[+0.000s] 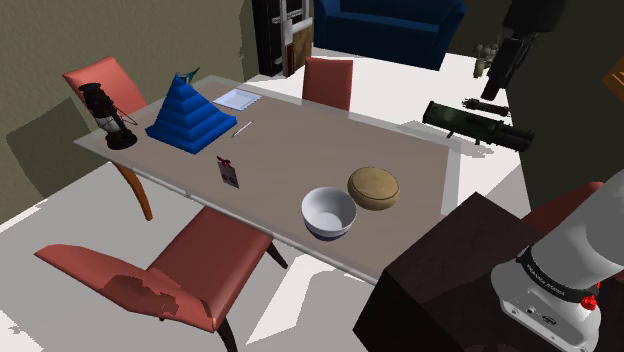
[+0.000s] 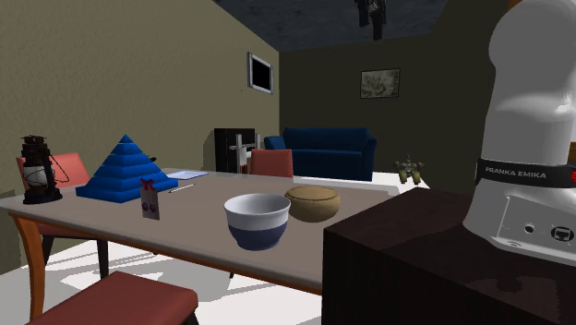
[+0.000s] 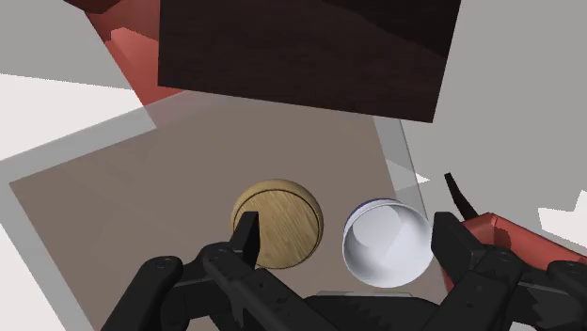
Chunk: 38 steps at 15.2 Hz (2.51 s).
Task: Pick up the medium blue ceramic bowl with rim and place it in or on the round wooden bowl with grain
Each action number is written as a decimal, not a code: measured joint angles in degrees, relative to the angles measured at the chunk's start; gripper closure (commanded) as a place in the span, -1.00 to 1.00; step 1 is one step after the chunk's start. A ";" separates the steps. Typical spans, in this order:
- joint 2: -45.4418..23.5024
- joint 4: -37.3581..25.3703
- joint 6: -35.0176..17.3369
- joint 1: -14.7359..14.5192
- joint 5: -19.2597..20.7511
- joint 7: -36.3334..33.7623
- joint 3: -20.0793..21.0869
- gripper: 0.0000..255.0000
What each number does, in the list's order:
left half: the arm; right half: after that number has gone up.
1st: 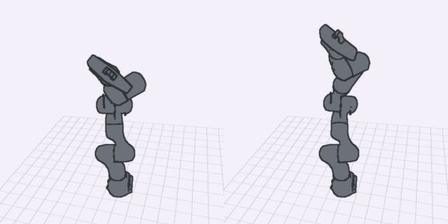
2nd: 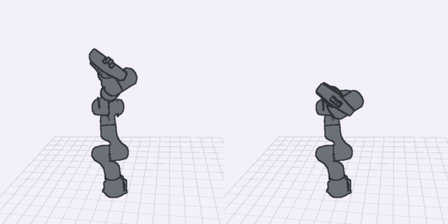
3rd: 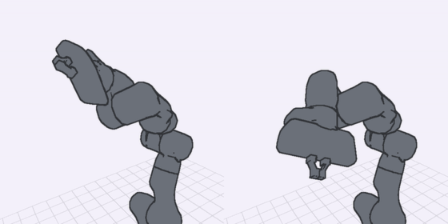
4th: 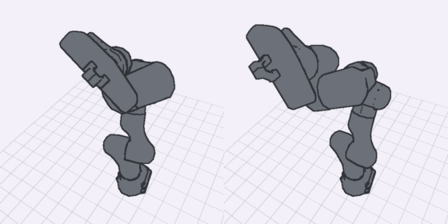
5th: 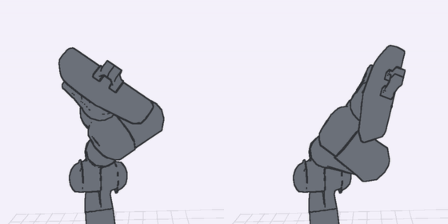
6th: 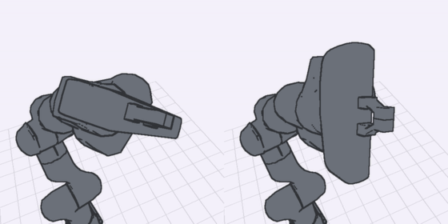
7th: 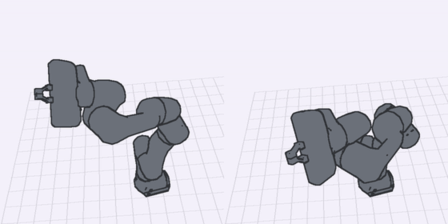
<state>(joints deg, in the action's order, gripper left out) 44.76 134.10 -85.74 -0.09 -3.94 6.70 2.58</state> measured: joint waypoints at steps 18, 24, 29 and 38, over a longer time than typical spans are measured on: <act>-17.36 16.15 -35.89 -0.95 -5.85 -4.43 4.84 -1.00; -30.68 16.35 -50.45 -1.44 -7.64 -5.73 6.64 -1.00; -42.81 13.41 -60.65 -1.91 -8.28 -7.08 7.73 -1.00; -65.29 3.40 -74.71 -3.05 -7.94 -8.54 7.36 -1.00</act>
<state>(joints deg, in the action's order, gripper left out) -20.53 137.50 -160.46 -3.14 -11.88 -1.85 9.93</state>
